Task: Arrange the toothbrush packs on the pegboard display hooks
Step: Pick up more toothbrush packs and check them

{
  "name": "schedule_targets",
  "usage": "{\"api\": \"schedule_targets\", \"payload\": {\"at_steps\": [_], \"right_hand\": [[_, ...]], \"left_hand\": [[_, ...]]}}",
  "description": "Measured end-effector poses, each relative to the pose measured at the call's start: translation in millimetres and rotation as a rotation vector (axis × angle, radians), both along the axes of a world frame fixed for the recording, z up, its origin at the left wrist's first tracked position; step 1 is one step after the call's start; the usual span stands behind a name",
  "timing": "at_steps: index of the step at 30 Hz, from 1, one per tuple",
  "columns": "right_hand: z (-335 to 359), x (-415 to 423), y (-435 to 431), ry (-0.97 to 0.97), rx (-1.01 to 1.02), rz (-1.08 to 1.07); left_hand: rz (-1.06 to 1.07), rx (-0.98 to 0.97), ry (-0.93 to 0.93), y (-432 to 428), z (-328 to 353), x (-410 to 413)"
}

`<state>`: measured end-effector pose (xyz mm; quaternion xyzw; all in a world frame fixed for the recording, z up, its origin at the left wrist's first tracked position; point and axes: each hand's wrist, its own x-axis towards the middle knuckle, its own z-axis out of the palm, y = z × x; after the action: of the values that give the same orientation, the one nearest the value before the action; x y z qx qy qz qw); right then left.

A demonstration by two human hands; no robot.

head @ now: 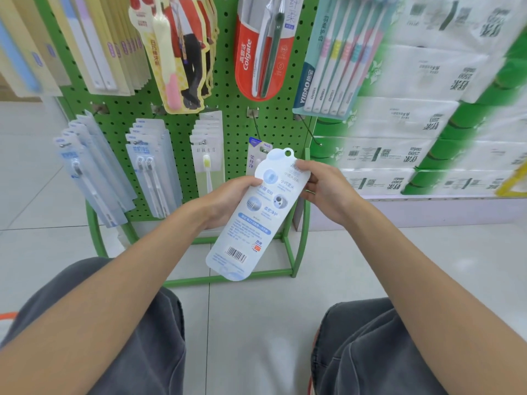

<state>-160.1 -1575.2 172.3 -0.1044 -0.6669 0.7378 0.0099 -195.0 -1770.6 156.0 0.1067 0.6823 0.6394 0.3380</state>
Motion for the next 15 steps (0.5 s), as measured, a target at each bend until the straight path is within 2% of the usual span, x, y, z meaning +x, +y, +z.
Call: {"api": "schedule_targets", "payload": {"at_steps": [4,9,12,15], "right_hand": [[1.4,-0.2,-4.7,0.003,0.001,-0.022],[-3.6,-1.9,-7.6,0.03,0.241,-0.294],[-6.6,0.4,-16.8,0.026,0.295,-0.166],[-10.0,4.5,-30.6,0.029,0.282,0.027]], "left_hand": [[0.022,0.011,-0.021,-1.1,-0.9,-1.7],[0.082,0.065,-0.092,-0.8,-3.7,-4.6],[0.1,0.117,-0.06,2.4,-7.0,-6.4],[0.022,0.138,0.014,7.4,-11.4,-3.3]]}}
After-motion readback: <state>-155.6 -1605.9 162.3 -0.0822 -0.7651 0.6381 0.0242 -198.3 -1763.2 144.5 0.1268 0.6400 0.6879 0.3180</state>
